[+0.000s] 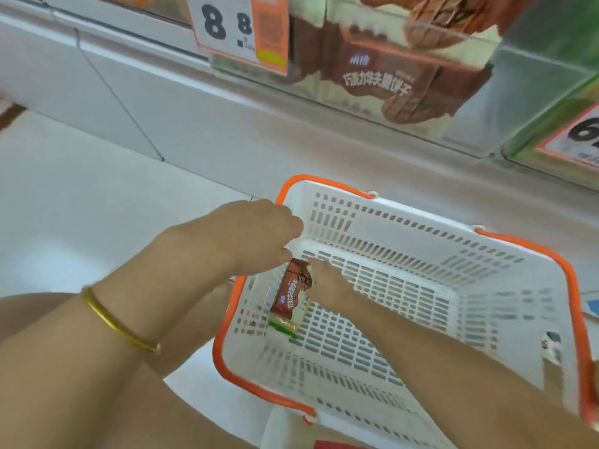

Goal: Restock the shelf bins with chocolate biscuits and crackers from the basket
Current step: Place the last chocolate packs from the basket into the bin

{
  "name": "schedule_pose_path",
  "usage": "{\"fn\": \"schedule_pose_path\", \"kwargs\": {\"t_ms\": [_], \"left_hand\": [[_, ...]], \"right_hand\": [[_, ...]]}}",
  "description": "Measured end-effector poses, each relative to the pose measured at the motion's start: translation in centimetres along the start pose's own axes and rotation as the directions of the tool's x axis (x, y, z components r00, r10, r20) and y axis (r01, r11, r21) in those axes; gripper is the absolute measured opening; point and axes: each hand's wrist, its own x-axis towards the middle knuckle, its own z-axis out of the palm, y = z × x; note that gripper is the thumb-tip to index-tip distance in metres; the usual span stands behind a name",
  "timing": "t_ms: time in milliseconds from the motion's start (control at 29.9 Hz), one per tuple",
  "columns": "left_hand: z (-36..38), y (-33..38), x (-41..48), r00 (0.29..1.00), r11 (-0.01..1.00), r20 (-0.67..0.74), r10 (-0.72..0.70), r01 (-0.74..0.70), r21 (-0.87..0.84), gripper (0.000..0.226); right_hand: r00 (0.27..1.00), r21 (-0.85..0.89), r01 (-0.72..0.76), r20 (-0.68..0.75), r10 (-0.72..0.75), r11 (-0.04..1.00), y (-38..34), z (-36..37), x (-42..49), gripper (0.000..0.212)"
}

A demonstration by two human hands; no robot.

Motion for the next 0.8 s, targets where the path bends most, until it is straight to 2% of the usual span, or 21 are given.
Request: {"fn": "schedule_pose_path", "kwargs": {"t_ms": [67,167,234,301,334,401,434,501,568,635,668,735,802], "left_hand": [[0.5,0.0,0.2,1.000,0.999,0.023,0.000,0.000,0.032,0.034],[0.8,0.1,0.5,1.000,0.999,0.028,0.006,-0.008,0.050,0.030],[0.7,-0.2,0.9,1.000,0.998,0.016,0.018,-0.019,0.061,0.028],[0.5,-0.2,1.1,1.000,0.997,-0.005,0.024,-0.024,0.069,0.027],[0.4,-0.2,1.2,1.000,0.998,-0.010,0.023,-0.022,0.066,0.027],[0.2,-0.3,1.4,1.000,0.998,-0.015,0.023,-0.022,0.062,0.028],[0.2,-0.4,1.4,1.000,0.998,-0.010,0.023,-0.022,0.059,0.029],[0.1,-0.3,1.5,1.000,0.999,0.008,0.020,-0.020,0.041,0.030],[-0.1,-0.3,1.5,1.000,1.000,0.030,0.009,-0.010,0.028,0.032],[-0.5,-0.2,1.5,0.999,1.000,0.041,-0.003,0.002,0.026,0.033],[-0.7,-0.1,1.5,0.999,1.000,0.044,-0.008,0.007,0.024,0.034],[-1.3,0.1,1.6,0.999,1.000,0.040,-0.016,0.016,0.001,0.038],[-2.3,0.4,1.7,1.000,0.998,0.015,-0.027,0.028,-0.053,0.045]], "right_hand": [[0.996,0.033,-0.092,-0.010,0.092,0.995,0.6,0.9,1.4,0.082],[0.974,0.082,-0.222,0.059,0.217,0.972,0.9,1.8,2.7,0.095],[0.951,0.286,-0.305,0.137,0.277,0.908,0.3,2.2,3.6,0.100],[0.937,0.415,-0.349,0.138,0.321,0.840,-0.3,2.1,3.6,0.101],[0.937,0.410,-0.349,0.121,0.329,0.843,-0.5,2.0,3.7,0.096],[0.934,0.397,-0.352,0.095,0.344,0.847,-0.9,1.8,3.4,0.071],[0.929,0.418,-0.366,0.115,0.351,0.831,-1.1,1.8,3.1,0.061],[0.920,0.473,-0.391,0.181,0.347,0.790,-1.7,1.8,2.5,0.054],[0.925,0.517,-0.380,0.208,0.318,0.767,-2.1,1.2,1.6,0.042],[0.946,0.584,-0.323,0.188,0.263,0.745,-2.0,-0.6,0.1,0.020],[0.957,0.641,-0.288,0.173,0.232,0.712,-2.0,-1.9,-1.0,0.016],[0.982,0.776,-0.180,0.109,0.153,0.604,-2.0,-5.1,-3.7,0.022],[0.996,0.849,0.005,-0.052,0.074,0.528,-2.7,-9.0,-7.1,0.026]]}}
